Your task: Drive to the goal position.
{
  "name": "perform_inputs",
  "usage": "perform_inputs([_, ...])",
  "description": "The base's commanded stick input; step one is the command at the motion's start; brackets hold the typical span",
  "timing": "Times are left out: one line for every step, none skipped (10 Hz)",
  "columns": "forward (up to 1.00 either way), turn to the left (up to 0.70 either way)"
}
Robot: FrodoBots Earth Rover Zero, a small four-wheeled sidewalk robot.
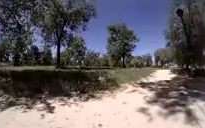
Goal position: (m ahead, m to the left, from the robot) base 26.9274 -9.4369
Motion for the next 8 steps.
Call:
perform_inputs([0.85, -0.34])
perform_inputs([0.85, -0.34])
perform_inputs([0.85, -0.34])
perform_inputs([0.85, -0.34])
perform_inputs([0.85, -0.34])
perform_inputs([0.85, -0.34])
perform_inputs([0.85, -0.34])
perform_inputs([0.85, -0.34])
